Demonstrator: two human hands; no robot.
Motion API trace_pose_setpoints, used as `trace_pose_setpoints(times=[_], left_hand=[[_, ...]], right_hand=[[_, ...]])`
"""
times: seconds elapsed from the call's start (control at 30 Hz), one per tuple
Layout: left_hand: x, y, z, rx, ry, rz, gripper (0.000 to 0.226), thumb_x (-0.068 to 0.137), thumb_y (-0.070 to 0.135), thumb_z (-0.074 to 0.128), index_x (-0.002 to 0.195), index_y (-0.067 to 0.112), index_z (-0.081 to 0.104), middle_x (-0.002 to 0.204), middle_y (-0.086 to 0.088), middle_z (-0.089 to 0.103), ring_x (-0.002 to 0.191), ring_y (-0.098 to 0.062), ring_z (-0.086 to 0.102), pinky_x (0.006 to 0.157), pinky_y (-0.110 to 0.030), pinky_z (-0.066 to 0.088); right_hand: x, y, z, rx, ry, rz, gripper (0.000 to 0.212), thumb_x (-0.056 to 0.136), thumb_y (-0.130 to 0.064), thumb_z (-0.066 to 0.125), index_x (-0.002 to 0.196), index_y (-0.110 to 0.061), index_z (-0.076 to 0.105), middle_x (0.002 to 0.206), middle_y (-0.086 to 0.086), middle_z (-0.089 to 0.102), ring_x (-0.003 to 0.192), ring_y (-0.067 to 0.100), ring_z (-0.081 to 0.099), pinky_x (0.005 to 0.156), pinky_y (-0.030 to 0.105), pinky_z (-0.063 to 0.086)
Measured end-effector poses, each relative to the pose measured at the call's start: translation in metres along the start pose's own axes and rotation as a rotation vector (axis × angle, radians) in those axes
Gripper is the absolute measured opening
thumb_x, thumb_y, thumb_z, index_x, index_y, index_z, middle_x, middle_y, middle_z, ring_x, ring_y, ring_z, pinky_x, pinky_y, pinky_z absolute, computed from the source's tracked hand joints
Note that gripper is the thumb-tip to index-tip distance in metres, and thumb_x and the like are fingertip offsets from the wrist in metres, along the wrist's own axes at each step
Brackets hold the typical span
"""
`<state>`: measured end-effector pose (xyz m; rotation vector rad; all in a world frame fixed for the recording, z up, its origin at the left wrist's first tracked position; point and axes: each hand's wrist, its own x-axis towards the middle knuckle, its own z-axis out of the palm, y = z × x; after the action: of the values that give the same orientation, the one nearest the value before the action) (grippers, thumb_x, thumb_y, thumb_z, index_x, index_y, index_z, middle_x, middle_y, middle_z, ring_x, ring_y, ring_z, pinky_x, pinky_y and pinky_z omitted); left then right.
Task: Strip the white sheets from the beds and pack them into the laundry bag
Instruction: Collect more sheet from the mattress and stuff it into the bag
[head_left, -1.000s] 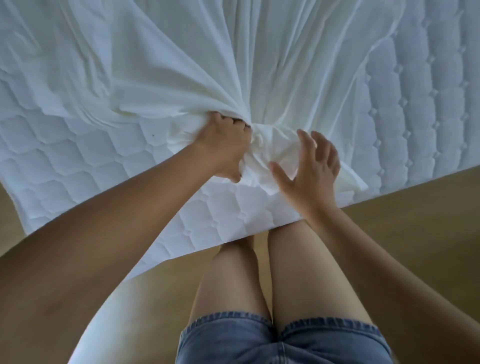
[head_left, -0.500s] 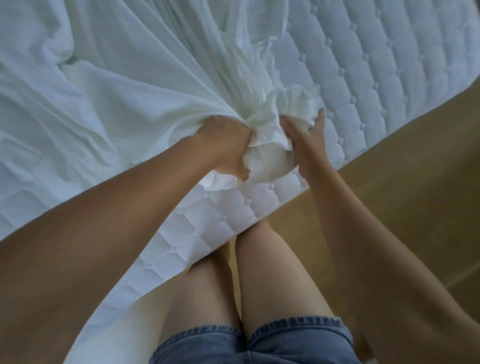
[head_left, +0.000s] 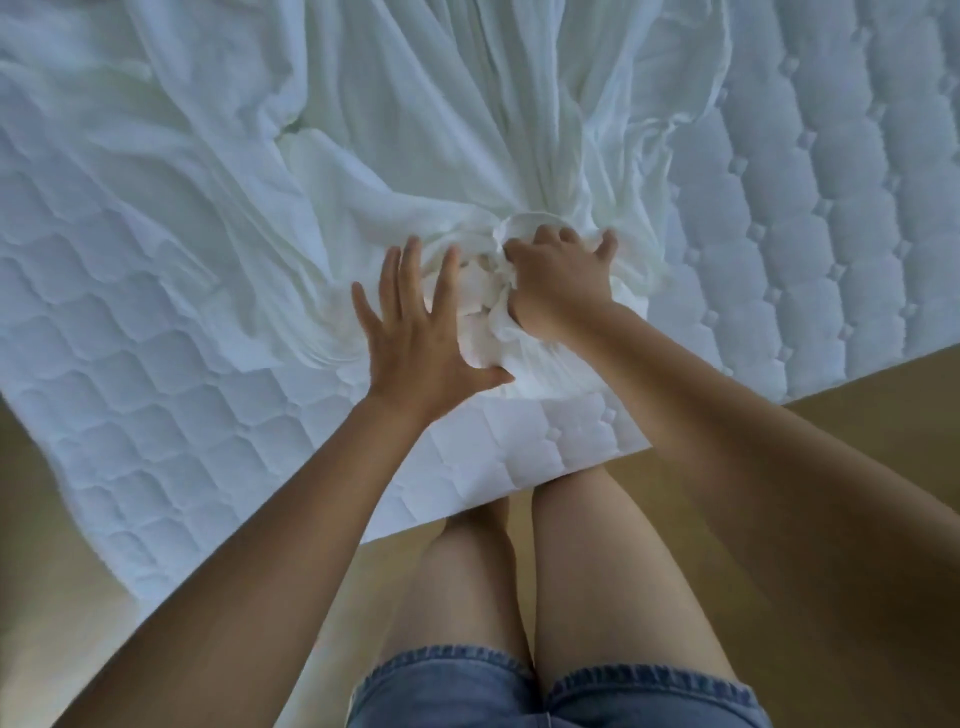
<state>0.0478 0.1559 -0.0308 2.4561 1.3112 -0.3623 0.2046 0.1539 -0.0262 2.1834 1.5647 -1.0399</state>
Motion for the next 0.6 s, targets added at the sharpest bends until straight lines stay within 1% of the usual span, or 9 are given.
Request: trace_pose_setpoints(times=[0.03,0.1,0.17,0.27,0.33,0.37,0.43,0.5,0.6], left_hand=[[0.004,0.001,-0.003,-0.041,-0.123,-0.056,0.129,0.054,0.078,0.066,0.153,0.018,0.010,0.158,-0.020,0.006,0.145,-0.038,0.005,0.108,-0.067,0.013],[0.016,0.010,-0.003,-0.029,-0.282,0.013,0.140,0.057,0.077,0.068,0.150,0.017,-0.017,0.158,-0.015,-0.018,0.146,-0.033,-0.016,0.111,-0.063,0.000],[0.028,0.019,0.003,0.000,-0.356,0.104,0.146,0.054,0.077,0.070,0.147,0.019,-0.026,0.157,-0.013,-0.023,0.145,-0.030,-0.020,0.112,-0.062,-0.005],[0.050,0.020,0.007,0.015,-0.401,0.125,0.138,0.047,0.081,0.069,0.151,0.031,-0.007,0.160,-0.010,0.006,0.147,-0.027,0.006,0.113,-0.059,0.010],[0.063,0.016,0.001,0.031,-0.394,0.170,0.126,0.042,0.082,0.066,0.147,0.037,0.013,0.148,-0.004,0.036,0.136,-0.025,0.034,0.104,-0.051,0.029],[0.071,0.014,-0.003,0.017,-0.384,0.182,0.120,0.040,0.080,0.067,0.143,0.036,0.023,0.138,-0.001,0.049,0.126,-0.024,0.045,0.097,-0.045,0.037],[0.082,0.011,-0.016,-0.075,-0.386,0.184,0.110,0.041,0.073,0.074,0.137,0.034,0.036,0.123,0.005,0.061,0.112,-0.022,0.057,0.089,-0.036,0.043],[0.085,0.007,-0.026,-0.175,-0.433,0.159,0.113,0.045,0.067,0.080,0.143,0.034,0.033,0.129,0.006,0.058,0.119,-0.022,0.053,0.095,-0.034,0.042],[0.071,-0.007,-0.024,-0.191,-0.386,0.116,0.112,0.051,0.075,0.070,0.147,0.033,0.030,0.143,0.003,0.046,0.132,-0.025,0.041,0.105,-0.039,0.037]], right_hand=[[0.003,-0.002,0.001,-0.001,0.011,0.004,0.045,0.085,-0.019,0.053,0.129,-0.026,0.049,0.139,0.009,0.034,0.132,0.031,0.027,0.111,0.063,0.009],[0.004,-0.001,0.002,0.001,0.061,0.008,0.041,0.081,-0.019,0.055,0.122,-0.022,0.053,0.135,0.009,0.031,0.127,0.032,0.027,0.112,0.058,0.014],[0.003,0.007,0.007,0.066,0.150,-0.019,0.044,0.079,-0.017,0.055,0.122,-0.015,0.051,0.131,0.012,0.035,0.121,0.034,0.033,0.110,0.050,0.022],[-0.005,0.022,0.009,0.413,0.323,-0.098,0.065,0.072,-0.022,0.055,0.133,-0.004,0.043,0.127,0.018,0.042,0.117,0.030,0.033,0.107,0.043,0.029],[-0.014,0.030,0.009,0.344,0.425,-0.253,0.074,0.071,-0.037,0.056,0.134,-0.001,0.043,0.129,0.021,0.045,0.120,0.027,0.030,0.108,0.051,0.030],[-0.018,0.033,0.010,0.204,0.410,-0.332,0.082,0.070,-0.048,0.060,0.136,-0.003,0.042,0.134,0.021,0.043,0.126,0.029,0.029,0.109,0.057,0.026],[-0.024,0.036,0.005,-0.082,0.198,-0.421,0.107,0.061,-0.064,0.071,0.145,-0.008,0.033,0.149,0.017,0.030,0.140,0.035,0.019,0.110,0.062,0.016],[-0.021,0.036,-0.002,-0.300,-0.038,-0.420,0.122,0.057,-0.066,0.076,0.149,-0.014,0.015,0.157,0.013,0.011,0.145,0.037,0.003,0.111,0.060,0.014],[-0.007,0.024,-0.010,-0.405,-0.123,-0.405,0.112,0.063,-0.059,0.074,0.147,-0.014,0.015,0.155,0.013,0.011,0.143,0.038,0.007,0.109,0.055,0.024]])
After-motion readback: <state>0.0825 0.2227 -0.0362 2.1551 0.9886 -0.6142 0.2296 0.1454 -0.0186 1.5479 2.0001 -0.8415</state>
